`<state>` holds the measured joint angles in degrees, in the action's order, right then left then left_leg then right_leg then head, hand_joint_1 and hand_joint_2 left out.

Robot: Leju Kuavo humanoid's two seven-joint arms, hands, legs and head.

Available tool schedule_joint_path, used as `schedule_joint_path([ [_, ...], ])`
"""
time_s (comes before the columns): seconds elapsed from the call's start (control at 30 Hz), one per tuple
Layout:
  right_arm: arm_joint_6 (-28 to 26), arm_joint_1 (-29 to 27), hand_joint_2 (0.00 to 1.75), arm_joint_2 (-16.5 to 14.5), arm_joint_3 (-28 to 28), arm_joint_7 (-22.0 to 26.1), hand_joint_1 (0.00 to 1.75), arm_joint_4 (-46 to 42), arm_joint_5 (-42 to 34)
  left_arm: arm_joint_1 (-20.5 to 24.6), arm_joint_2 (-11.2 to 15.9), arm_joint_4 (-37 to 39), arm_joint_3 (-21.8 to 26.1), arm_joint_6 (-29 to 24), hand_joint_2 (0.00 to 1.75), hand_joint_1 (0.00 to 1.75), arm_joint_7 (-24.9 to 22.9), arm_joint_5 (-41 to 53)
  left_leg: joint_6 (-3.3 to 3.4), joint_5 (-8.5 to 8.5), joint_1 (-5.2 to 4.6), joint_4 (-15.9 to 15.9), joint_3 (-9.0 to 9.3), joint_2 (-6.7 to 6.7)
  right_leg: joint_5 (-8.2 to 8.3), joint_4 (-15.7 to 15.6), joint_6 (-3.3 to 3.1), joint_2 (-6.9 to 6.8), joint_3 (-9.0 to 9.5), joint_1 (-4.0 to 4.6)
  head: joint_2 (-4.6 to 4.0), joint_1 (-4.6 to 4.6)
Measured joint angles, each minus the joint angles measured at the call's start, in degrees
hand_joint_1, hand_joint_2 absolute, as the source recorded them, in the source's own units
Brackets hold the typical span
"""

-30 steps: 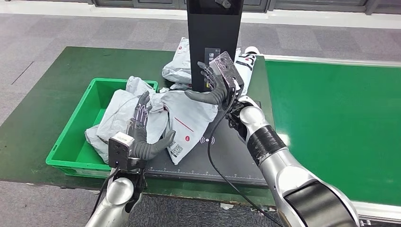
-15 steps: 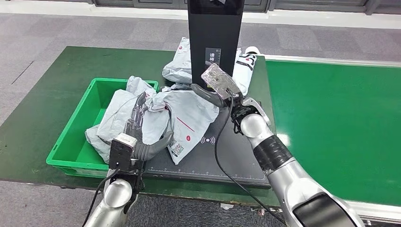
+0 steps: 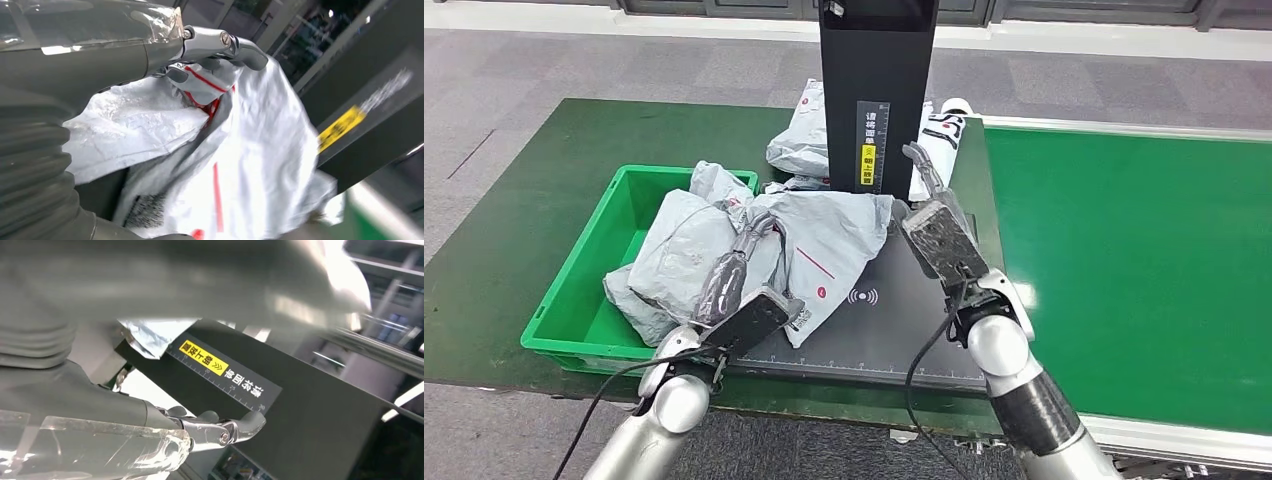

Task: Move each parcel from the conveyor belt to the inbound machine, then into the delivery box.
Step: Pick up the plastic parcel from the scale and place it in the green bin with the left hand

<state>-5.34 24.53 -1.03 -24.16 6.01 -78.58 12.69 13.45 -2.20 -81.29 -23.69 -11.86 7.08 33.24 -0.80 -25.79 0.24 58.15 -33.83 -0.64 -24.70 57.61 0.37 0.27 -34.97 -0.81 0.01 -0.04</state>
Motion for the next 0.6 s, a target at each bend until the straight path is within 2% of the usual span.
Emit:
schedule_joint_path([
  [0.17,-0.95,-5.24,1.75,-0.02,1.56,1.78,0.0,-5.33,-1.56,4.77,0.19,6.24,-0.5,4.28,1.75,0.0,-1.74,7.39,0.0,0.01,0.0,0.0,0.01,0.03,0.02,0.0,-0.01,0.02,0.0,-0.01,0.0,0.0],
  [0.37,-0.91,-8.76,1.75,-0.61,2.48,3.4,0.0,-6.78,-3.94,10.4,-0.04,15.75,-3.38,7.45,1.75,0.01,-4.48,15.3,0.0,0.05,0.0,0.01,0.02,0.05,0.07,0.0,-0.01,0.01,0.03,0.0,-0.01,0.0],
  [0.5,-0.74,-10.47,1.75,-1.15,2.63,3.46,0.0,-7.13,-4.39,13.81,-0.45,22.32,-5.21,8.22,1.75,1.71,-5.1,17.75,-0.01,0.06,0.0,0.0,0.02,0.07,0.09,0.0,-0.01,0.04,0.01,0.0,-0.01,0.0],
  [0.6,-0.39,-11.86,1.75,-1.59,2.86,3.46,0.0,-7.82,-4.46,16.41,-0.83,26.9,-6.36,9.13,1.75,1.75,-5.18,19.24,0.0,0.07,0.0,0.0,0.01,0.07,0.09,0.0,-0.01,0.03,0.02,0.0,0.0,0.0],
])
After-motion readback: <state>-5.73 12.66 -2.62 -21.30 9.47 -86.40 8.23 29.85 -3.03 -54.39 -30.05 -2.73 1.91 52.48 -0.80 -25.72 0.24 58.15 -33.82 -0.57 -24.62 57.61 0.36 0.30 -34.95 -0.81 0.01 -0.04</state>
